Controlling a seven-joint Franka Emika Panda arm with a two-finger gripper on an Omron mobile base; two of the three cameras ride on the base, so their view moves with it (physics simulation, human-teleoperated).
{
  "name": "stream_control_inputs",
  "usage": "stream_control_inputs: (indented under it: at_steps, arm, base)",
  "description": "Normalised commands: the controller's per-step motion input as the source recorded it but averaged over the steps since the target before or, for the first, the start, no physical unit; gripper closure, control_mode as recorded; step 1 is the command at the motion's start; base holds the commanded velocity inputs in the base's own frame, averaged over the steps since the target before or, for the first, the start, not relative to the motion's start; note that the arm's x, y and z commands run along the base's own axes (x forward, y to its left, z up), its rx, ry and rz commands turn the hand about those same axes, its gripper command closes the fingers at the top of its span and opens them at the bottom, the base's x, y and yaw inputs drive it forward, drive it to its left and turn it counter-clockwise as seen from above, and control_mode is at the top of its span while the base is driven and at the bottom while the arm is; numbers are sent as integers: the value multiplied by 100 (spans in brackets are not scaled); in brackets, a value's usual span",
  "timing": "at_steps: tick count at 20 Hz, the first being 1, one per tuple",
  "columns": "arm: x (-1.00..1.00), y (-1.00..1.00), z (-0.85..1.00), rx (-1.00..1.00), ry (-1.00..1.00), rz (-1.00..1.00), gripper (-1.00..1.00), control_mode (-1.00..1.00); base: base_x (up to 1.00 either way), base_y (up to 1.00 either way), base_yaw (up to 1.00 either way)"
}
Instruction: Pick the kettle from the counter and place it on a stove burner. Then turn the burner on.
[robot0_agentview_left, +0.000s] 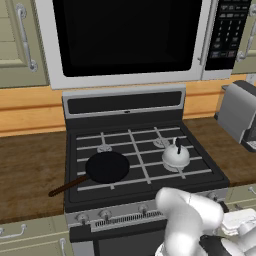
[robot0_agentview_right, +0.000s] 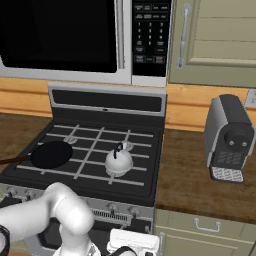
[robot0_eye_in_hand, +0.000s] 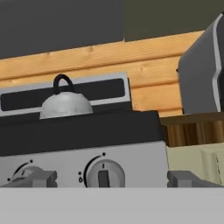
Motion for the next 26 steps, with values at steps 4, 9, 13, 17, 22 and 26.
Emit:
stream_control_inputs:
  at_steps: [4,9,13,17,22,26]
  arm:
    - [29,0,-13,0,-7,0,-100,-100]
    - [19,0,-34,-1,-5,0,-100,-100]
    - [20,0,-37,0,-3,0,-100,-100]
    - [28,-3,-21,0,-6,0,-100,-100]
    - [7,-13,-11,0,-3,3,-100,-100]
    - [1,-1,0,0,-4,0,-100,-100]
  base:
    - [0,0,0]
    - [0,0,0]
    - [0,0,0]
    - [0,0,0]
    - [0,0,0]
    - [0,0,0]
